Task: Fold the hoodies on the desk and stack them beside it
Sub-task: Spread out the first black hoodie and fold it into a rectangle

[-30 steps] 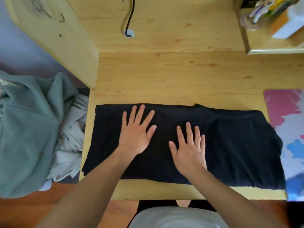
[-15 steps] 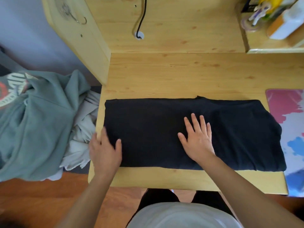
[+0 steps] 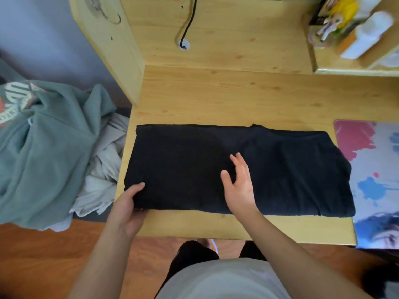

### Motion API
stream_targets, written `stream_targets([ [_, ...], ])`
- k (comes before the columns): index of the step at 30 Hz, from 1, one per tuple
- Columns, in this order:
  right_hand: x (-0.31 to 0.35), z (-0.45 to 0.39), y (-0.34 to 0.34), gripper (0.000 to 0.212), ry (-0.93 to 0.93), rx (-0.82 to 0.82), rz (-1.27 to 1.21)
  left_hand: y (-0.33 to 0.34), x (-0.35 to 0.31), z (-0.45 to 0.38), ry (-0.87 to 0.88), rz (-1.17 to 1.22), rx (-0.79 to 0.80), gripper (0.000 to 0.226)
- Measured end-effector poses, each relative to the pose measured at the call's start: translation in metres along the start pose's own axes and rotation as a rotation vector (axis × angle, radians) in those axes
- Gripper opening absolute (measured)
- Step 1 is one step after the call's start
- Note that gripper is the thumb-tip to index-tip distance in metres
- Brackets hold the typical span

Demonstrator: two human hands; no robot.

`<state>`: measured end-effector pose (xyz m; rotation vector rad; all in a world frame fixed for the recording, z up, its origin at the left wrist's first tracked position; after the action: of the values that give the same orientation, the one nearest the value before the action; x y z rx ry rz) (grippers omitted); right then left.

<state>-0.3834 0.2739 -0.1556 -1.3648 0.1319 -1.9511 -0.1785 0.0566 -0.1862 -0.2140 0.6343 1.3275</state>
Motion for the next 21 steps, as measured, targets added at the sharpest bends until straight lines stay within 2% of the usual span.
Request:
stream_targets([
  [3,-0.018,0.015,-0.015,0.052,-0.151,-0.060,0.581,0.011,-0.014,0.016,0.089,0.098,0.086,0.038],
  [5,-0.038,0.023,-0.007,0.064,-0.166,-0.027,0.895,0.019,-0.025,0.028,0.139,0.158,0.091,0.038],
  [7,-0.049,0.026,0.006,0.069,-0.154,0.037,1.027,0.033,-0.036,0.044,0.174,0.224,0.126,0.041],
  [10,-0.041,0.024,0.021,0.070,-0.139,0.155,1.016,0.062,-0.050,0.074,0.240,0.252,0.241,0.049],
  [12,-0.032,0.020,0.019,0.071,-0.113,0.284,0.883,0.090,-0.052,0.100,0.285,0.188,0.315,0.048],
  [13,-0.026,0.018,0.011,0.068,-0.066,0.368,0.719,0.109,-0.051,0.117,0.317,0.118,0.377,0.047],
  [16,-0.007,0.014,-0.050,0.052,0.208,0.528,-0.148,0.186,-0.024,0.168,0.412,-0.155,0.620,0.044],
  [18,0.000,0.008,-0.107,0.055,0.244,0.555,-0.549,0.241,0.014,0.194,0.569,-0.468,0.710,0.030],
  [20,-0.007,-0.004,-0.166,0.061,0.257,0.511,-0.847,0.292,0.068,0.203,0.743,-0.782,0.705,0.011],
  [21,-0.015,-0.010,-0.188,0.062,0.286,0.494,-0.947,0.313,0.099,0.201,0.802,-0.897,0.698,0.009],
])
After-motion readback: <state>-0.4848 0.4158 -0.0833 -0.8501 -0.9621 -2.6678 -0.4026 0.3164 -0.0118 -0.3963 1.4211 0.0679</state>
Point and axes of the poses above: each hand's wrist, its own z-axis away from the middle knuckle, its own y-axis out of the palm, x = y × z, the point moved 8 cm from there along -z, towards the middle knuckle, and after that the axes turned 5 degrees about y, right-handed, at the moved point
